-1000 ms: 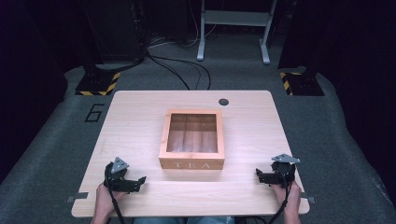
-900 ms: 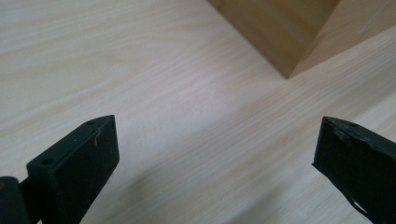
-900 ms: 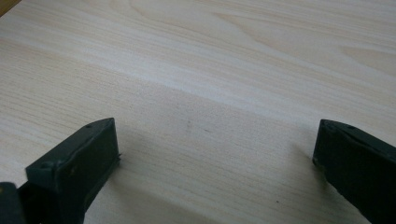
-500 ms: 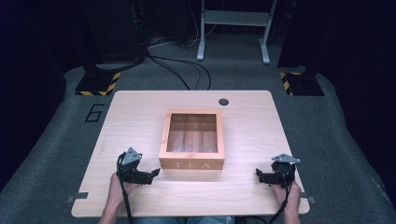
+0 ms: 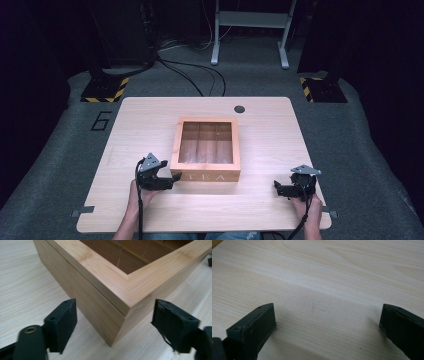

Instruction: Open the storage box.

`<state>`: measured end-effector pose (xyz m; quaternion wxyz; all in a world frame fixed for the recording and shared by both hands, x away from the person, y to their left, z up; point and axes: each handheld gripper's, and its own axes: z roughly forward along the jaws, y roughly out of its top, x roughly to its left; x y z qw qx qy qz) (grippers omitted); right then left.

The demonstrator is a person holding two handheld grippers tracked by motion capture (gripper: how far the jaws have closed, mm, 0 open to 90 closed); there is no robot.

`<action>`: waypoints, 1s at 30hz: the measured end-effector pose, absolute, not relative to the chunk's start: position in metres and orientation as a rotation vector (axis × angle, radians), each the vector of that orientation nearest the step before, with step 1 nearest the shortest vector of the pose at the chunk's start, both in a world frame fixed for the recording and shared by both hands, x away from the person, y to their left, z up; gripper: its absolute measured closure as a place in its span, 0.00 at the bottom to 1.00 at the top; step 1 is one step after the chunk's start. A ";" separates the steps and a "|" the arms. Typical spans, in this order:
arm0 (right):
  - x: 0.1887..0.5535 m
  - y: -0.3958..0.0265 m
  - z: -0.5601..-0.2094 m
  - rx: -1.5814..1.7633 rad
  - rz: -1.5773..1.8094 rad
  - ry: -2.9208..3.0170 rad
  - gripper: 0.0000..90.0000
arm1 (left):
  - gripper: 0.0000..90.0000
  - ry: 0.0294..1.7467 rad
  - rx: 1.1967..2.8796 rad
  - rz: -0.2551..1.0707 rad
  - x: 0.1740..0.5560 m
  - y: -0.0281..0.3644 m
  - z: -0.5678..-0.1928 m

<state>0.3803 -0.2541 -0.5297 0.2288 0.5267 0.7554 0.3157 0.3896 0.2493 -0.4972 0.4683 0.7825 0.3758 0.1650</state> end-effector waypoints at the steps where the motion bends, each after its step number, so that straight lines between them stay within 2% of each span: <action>1: 0.380 -0.254 -0.530 1.452 0.868 2.077 0.00 | 0.28 0.921 1.908 0.395 0.389 0.248 -0.497; 5: 0.380 -0.253 -0.530 1.455 0.872 2.071 0.00 | 0.37 0.891 1.896 0.397 0.387 0.245 -0.496; 30: 0.380 -0.254 -0.530 1.441 0.873 2.071 0.00 | 0.42 0.847 1.903 0.471 0.383 0.245 -0.491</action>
